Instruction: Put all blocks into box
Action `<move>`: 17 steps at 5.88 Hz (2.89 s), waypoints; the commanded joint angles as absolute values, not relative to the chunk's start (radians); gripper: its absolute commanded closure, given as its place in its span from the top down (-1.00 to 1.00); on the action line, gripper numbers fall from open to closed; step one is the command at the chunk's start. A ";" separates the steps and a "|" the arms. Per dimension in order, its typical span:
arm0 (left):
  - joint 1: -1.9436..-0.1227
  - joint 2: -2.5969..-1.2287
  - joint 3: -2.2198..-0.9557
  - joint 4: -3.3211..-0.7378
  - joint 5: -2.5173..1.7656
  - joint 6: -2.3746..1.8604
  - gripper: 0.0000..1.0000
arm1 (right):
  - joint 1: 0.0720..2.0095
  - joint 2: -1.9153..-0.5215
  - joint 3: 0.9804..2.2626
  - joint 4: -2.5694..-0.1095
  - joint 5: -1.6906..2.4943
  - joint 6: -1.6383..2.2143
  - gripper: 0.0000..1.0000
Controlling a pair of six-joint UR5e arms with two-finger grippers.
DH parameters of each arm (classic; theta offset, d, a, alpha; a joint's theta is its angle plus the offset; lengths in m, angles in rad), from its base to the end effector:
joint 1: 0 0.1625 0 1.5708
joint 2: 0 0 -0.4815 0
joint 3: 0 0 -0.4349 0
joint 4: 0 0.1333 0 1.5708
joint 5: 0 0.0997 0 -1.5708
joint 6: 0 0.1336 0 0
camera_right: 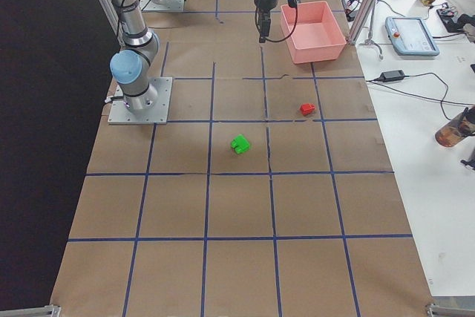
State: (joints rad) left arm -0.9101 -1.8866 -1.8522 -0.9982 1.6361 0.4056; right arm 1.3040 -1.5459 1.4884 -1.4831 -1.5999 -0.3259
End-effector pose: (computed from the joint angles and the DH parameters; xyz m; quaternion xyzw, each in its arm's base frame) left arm 0.2732 -0.5546 0.2399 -0.1267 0.9913 0.0272 0.0219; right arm -0.0180 -0.5567 0.5324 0.0298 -0.9993 -0.0187 0.0095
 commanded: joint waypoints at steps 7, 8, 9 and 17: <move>-0.879 -1.964 -1.993 -0.899 1.740 0.433 0.97 | 0.824 -1.479 1.933 -1.982 -1.592 -1.255 0.99; -0.861 -1.957 -1.994 -0.900 1.735 0.434 0.73 | 0.822 -1.442 2.006 -2.085 -1.588 -1.255 0.99; -0.861 -1.954 -1.994 -0.900 1.709 0.434 -0.04 | 0.816 -1.390 2.022 -2.126 -1.589 -1.256 0.99; -1.066 -1.828 -1.849 -1.003 1.561 0.428 -1.00 | 0.808 -1.244 2.019 -2.207 -1.580 -1.238 0.63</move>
State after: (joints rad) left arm -1.0361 -1.8304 -1.8900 -0.9849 1.6013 0.4281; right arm 0.8084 -1.2453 2.0181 -2.2085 -1.5842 -1.2391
